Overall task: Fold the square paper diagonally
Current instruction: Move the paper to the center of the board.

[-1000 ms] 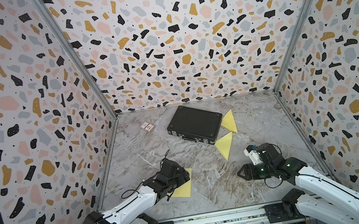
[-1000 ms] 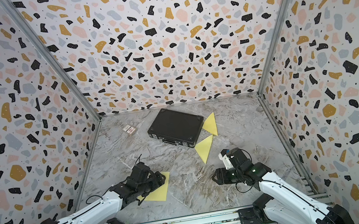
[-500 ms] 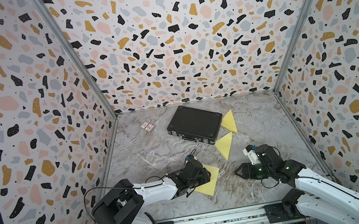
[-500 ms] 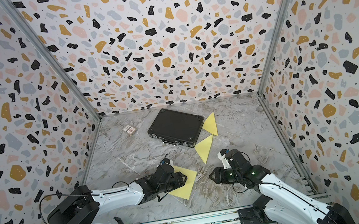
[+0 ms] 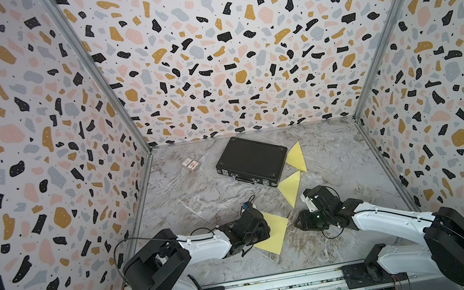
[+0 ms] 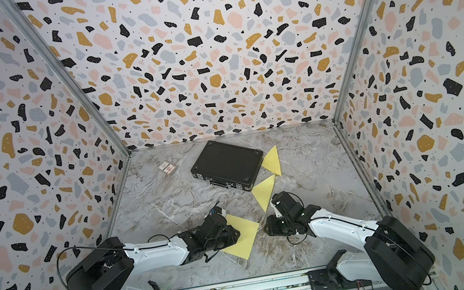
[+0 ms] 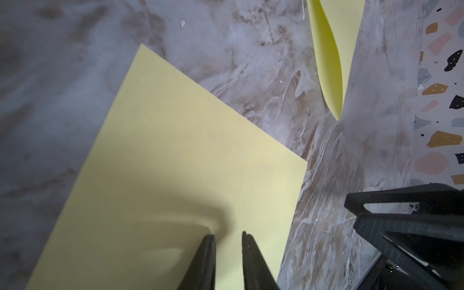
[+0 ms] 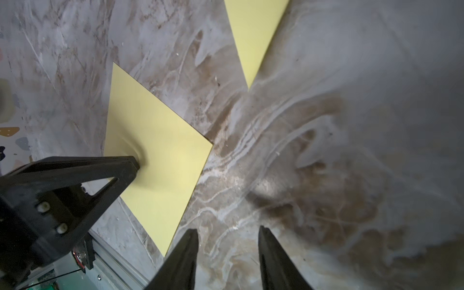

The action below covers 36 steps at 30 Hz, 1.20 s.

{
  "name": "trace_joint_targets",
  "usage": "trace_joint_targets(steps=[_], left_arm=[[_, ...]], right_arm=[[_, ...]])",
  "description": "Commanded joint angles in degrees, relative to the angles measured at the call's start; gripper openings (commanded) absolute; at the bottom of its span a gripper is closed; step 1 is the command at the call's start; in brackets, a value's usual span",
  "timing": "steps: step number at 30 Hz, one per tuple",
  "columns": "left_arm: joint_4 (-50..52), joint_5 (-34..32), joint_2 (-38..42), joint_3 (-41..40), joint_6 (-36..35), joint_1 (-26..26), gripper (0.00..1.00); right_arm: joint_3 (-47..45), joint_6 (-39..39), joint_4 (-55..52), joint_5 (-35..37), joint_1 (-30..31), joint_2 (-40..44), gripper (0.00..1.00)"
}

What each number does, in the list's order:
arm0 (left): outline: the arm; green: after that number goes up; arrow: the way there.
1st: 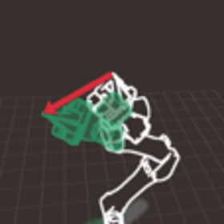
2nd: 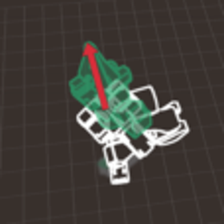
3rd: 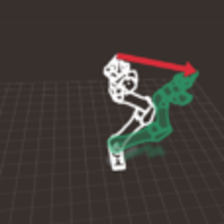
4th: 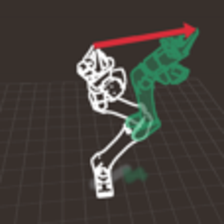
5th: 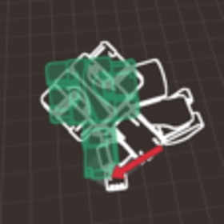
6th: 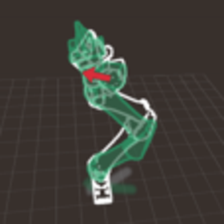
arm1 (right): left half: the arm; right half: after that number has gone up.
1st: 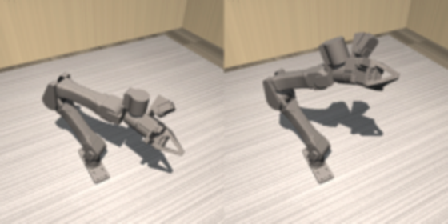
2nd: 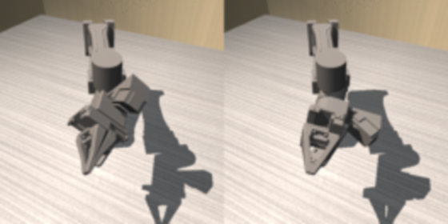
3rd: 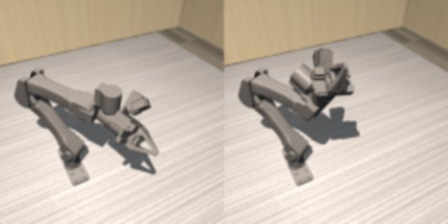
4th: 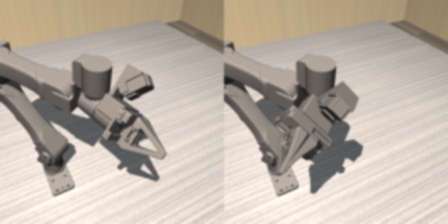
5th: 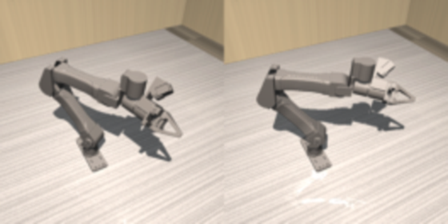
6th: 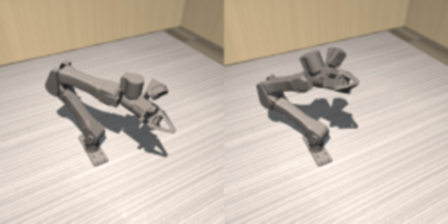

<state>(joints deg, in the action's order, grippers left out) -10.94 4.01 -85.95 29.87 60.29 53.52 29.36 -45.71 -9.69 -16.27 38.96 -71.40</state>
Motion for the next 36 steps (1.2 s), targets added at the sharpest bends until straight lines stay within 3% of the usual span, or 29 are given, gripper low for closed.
trace_joint_targets(steps=[1,12,30,36], left_arm=[[14.47,1.58,-3.78,-3.85,-1.18,0.96,0.23],[16.45,0.74,-3.56,-3.85,-1.76,1.85,0.19],[16.38,0.06,-2.82,-5.08,-1.01,2.12,0.19],[15.95,-0.13,-2.78,-5.70,-0.61,2.21,0.19]], right_arm=[[1.66,-0.34,2.64,2.49,0.50,-1.85,0.44],[3.42,-2.03,9.20,1.41,1.91,-10.39,0.43],[2.10,-6.43,16.74,-1.12,5.42,-11.85,0.44],[5.64,-4.81,2.56,10.62,5.42,-7.19,0.48]])
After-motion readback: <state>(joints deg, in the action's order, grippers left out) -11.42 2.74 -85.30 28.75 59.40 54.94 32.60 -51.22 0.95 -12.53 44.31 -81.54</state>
